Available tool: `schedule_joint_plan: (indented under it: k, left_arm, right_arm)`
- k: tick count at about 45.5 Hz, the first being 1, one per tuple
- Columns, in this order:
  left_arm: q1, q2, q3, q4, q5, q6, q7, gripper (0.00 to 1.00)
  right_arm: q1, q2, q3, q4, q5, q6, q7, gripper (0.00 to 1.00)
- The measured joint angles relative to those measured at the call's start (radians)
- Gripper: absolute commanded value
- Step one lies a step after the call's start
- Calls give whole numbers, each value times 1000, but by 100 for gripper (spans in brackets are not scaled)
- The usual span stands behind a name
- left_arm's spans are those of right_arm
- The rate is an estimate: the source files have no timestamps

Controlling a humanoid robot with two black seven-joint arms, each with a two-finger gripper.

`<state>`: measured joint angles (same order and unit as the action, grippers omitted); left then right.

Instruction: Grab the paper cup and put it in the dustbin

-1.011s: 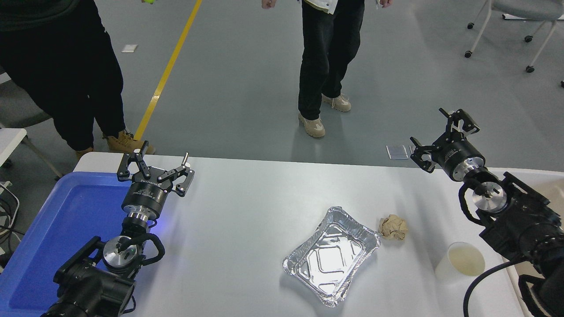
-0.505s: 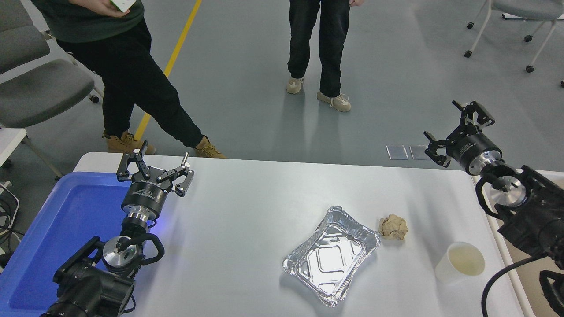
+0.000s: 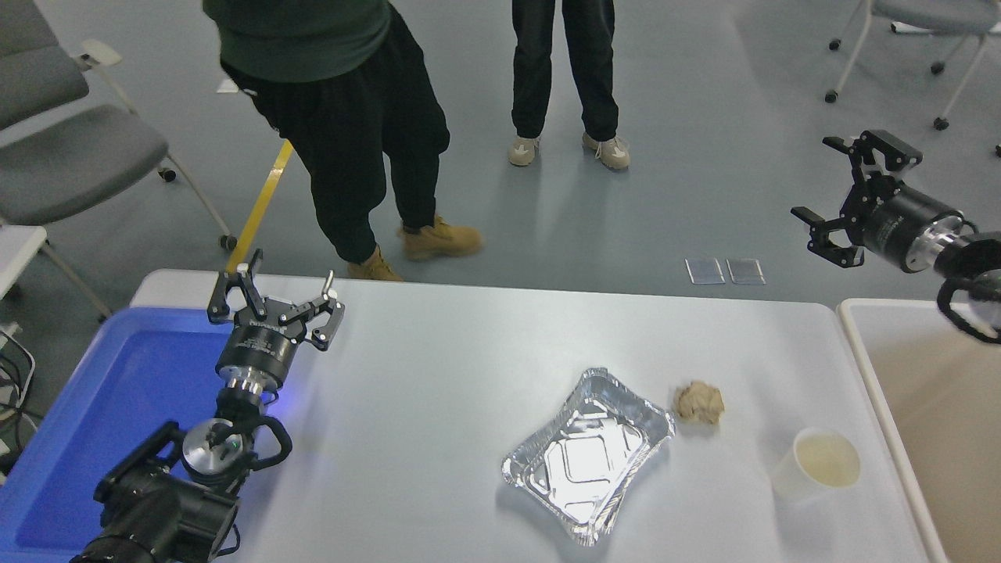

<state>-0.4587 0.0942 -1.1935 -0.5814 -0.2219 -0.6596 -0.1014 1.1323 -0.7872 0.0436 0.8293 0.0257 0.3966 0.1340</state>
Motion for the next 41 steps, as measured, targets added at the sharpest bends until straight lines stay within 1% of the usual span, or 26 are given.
schedule_joint_plan:
  k: [6,10,16,20,21,23,28,36,41]
  left_arm:
    - [0,0,0,0,0,0,0,99]
    - [0,0,0,0,0,0,0,99]
    - [0,0,0,0,1,0,0,99]
    - [0,0,0,0,1,0,0,99]
    - [0,0,0,0,1,0,0,99]
    - [0,0,0,0,1,0,0,99]
    - [0,0,0,0,1,0,1,99]
    - [0,0,0,0,1,0,1,99]
    - [0,0,0,0,0,0,1,99]
  right_arm:
    - [198,-58,-246,153,-17,-43,2,100]
    - [352,-76,-424,252,-24,-67,3,100]
    - [600,-52,-704,393,-60,-90,6,100]
    - [753,-2,-878,476,-95,-99,9,100]
    - [815,28,-948,511,-108,-101,10,100]
    - [850,47,-985,530,-114,-102,11,100]
    - [1000,149,-1141,617,-141,-99,18,100]
    - [1149,280,-1278,720,-181,-51,21,100]
    - [1228,340,-1327,775,-198,24,23,100]
